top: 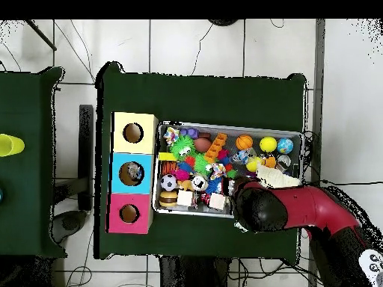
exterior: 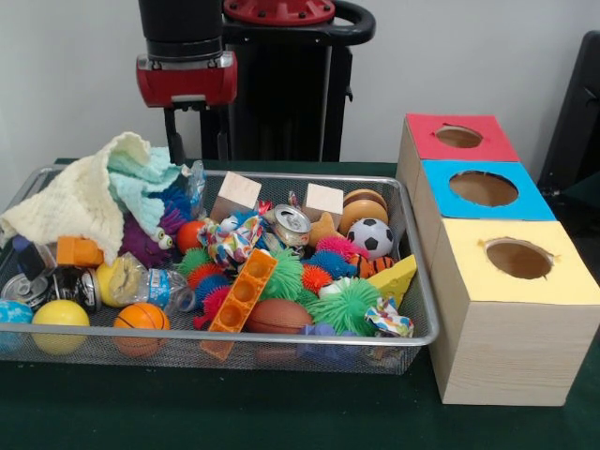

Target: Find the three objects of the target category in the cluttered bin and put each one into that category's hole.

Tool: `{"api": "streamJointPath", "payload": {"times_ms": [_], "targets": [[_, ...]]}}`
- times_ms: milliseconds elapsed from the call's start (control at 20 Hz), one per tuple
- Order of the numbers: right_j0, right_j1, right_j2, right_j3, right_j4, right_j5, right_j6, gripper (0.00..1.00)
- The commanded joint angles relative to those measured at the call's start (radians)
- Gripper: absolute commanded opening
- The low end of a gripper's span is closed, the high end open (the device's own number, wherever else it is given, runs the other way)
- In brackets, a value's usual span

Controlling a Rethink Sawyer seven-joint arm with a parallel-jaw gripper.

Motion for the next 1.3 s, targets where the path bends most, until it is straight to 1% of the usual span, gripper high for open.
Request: {"api": "streamJointPath", "payload": {"times_ms": [50, 350, 900, 1300], "targets": [[0.01, 0.048, -0.032, -0.064, -0.088, 0.063, -0.112, 1.0], [0.018, 0.062, -0.043, -0.068, -0.105, 0.036, -0.096, 1.0], [0.032, 0.083, -0.056, -0.096, -0.145, 0.042, -0.089, 1.0], [0.054, 0.086, -0.071, -0.098, -0.162, 0.035, -0.074, 1.0]]}}
